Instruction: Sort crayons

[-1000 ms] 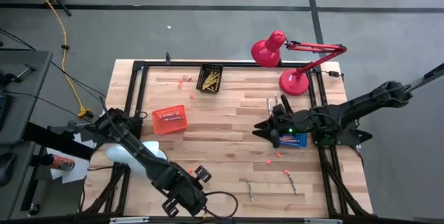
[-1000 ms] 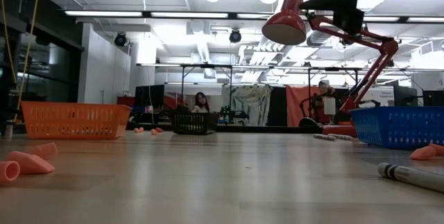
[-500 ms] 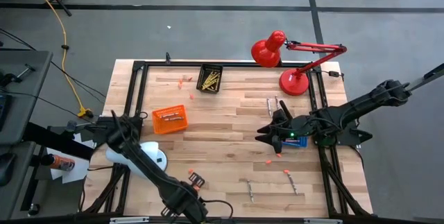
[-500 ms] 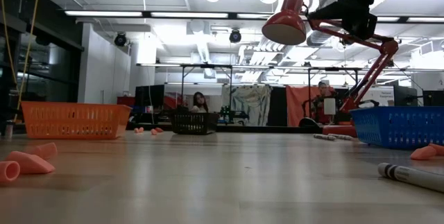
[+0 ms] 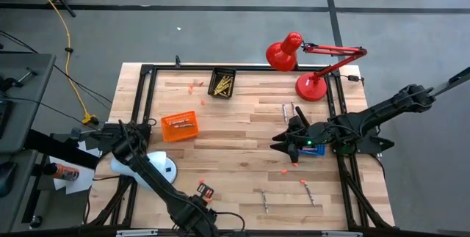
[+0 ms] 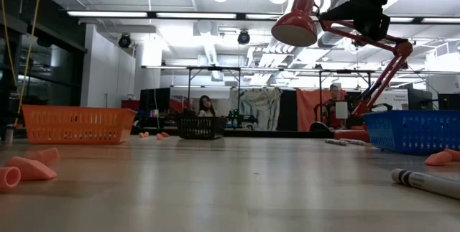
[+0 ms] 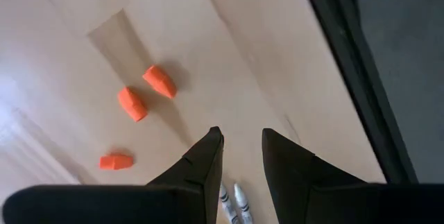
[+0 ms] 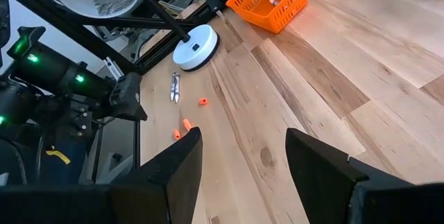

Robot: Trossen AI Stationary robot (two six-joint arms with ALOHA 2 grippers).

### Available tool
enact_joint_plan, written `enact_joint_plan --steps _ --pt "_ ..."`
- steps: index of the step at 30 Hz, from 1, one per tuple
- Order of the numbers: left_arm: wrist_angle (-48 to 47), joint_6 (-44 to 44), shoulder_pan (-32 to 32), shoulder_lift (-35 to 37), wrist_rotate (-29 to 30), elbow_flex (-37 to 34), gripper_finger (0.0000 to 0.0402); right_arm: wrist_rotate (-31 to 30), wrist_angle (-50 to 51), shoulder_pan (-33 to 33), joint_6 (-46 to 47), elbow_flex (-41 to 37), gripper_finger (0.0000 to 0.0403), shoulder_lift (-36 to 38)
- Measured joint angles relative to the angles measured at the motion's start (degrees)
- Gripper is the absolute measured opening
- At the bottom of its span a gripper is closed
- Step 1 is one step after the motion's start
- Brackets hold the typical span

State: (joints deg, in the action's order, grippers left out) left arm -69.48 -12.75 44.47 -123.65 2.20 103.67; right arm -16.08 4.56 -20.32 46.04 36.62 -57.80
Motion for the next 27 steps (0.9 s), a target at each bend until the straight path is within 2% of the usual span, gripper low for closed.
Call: enact_joint_plan --steps 3,7,15,19,27 --pt "2.56 0.04 0.29 0.76 -0.07 -3.99 0.0090 0.00 0.02 0.00 0.00 0.00 0.0201 0.00" --pt "4.00 -3.38 -0.13 5.52 -0.44 -12.29 0.0090 0.00 0.37 0.00 0.07 0.00 0.0201 -0.02" --pt "18.24 -10.04 -0.68 17.11 0.94 -25.69 0.0090 -0.02 0.57 0.00 0.00 0.00 0.0201 -0.02" --pt "18.31 -12.96 -0.62 17.84 0.42 -29.72 0.0090 -0.02 0.57 0.00 0.01 0.00 0.0201 -0.02" --pt "21.91 -12.68 -0.15 17.83 -0.48 -33.63 0.0090 -0.04 0.59 0.00 0.02 0.00 0.0201 -0.02"
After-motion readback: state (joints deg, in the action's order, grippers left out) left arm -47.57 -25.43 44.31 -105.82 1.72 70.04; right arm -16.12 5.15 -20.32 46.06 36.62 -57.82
